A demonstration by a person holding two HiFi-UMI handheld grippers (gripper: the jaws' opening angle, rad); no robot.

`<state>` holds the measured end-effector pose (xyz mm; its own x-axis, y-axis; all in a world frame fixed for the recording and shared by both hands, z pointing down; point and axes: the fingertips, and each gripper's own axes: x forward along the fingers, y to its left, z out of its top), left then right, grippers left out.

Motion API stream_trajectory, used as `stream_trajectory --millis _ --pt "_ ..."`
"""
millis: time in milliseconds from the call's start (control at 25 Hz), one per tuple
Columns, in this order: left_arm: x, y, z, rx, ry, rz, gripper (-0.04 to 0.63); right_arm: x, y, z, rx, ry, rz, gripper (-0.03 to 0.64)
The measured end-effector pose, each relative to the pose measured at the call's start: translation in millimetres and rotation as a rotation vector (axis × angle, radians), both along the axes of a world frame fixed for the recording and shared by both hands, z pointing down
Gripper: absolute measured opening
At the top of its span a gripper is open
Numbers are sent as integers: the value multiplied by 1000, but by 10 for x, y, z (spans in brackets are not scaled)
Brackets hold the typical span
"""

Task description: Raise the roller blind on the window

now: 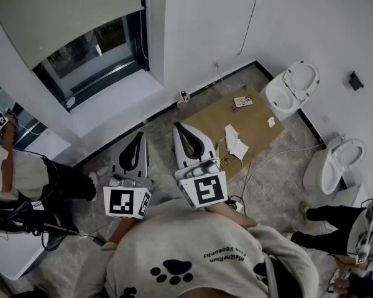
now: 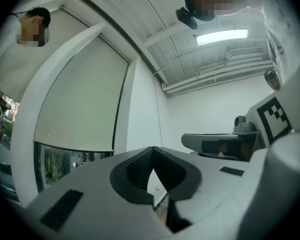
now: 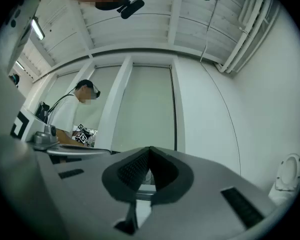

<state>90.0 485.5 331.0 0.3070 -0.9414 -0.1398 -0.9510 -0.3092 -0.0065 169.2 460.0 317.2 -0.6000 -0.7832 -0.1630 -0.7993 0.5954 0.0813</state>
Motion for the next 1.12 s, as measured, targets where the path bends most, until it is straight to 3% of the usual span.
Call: stream_trajectory --millis 360,640,880,1120 --pt "-169 -110 98 -9 -3 47 6 -243 -64 -34 34 -31 10 8" --pt "-253 -342 167 -21 18 65 6 -342 -303 0 -5 -47 -8 9" --pt "-424 -786 203 -14 32 53 6 -592 -810 -13 17 -48 -48 9" --pt "-595 -1572 185 -20 43 47 6 -804 -1605 7 9 -21 -77 9"
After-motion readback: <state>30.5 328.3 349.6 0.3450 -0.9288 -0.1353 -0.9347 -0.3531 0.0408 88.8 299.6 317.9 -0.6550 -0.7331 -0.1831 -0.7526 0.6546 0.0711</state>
